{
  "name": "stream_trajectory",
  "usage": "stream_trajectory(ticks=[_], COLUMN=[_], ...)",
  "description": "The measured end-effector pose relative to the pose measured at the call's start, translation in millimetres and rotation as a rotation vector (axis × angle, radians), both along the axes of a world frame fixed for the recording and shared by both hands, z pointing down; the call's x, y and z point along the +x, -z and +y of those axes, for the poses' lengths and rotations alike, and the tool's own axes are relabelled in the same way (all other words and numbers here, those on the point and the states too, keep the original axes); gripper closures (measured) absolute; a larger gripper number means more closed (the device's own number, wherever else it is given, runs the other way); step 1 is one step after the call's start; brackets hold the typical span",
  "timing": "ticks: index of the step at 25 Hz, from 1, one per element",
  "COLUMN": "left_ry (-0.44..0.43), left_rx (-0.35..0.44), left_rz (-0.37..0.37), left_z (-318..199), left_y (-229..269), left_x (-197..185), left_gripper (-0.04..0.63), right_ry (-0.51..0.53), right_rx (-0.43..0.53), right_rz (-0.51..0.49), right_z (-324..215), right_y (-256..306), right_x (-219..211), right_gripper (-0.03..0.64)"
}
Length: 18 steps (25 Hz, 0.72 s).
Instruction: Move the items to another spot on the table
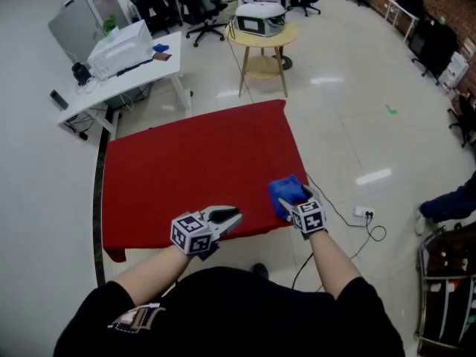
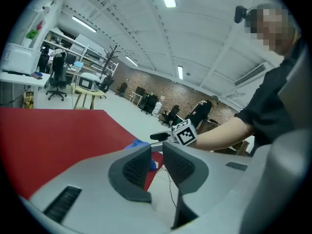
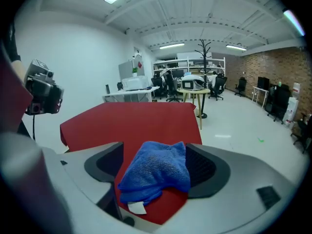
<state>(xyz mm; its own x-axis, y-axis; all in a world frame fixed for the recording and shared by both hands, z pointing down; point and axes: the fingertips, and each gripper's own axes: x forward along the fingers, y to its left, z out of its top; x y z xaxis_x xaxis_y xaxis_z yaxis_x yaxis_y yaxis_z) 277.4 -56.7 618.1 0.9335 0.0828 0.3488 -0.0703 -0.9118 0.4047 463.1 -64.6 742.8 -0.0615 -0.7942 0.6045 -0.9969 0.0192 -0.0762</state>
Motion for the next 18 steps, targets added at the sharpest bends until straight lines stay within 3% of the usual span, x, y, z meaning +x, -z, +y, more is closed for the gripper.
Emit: stream_trajectory(ticks=[8, 13, 18], left_ry=[-0.04, -0.012, 0.046], left_rx=[-0.009, -0.036, -0.05], left_rz=[-0.028, -0.028, -0.012], left_z=[29, 32, 13], left_y=[-17, -18, -11], left_x=[39, 50, 40], left_gripper=[0.528, 0.528, 0.528], right_ry=[0.093, 0.136, 0.102], right_rx=[-0.221, -0.223, -0.125], right_rz=[0.014, 0.027, -0.022], right_z=[-12, -10, -10], right_y=[-78, -76, -45], right_x=[-12, -6, -6], right_gripper=[0.214, 0.387, 0.437])
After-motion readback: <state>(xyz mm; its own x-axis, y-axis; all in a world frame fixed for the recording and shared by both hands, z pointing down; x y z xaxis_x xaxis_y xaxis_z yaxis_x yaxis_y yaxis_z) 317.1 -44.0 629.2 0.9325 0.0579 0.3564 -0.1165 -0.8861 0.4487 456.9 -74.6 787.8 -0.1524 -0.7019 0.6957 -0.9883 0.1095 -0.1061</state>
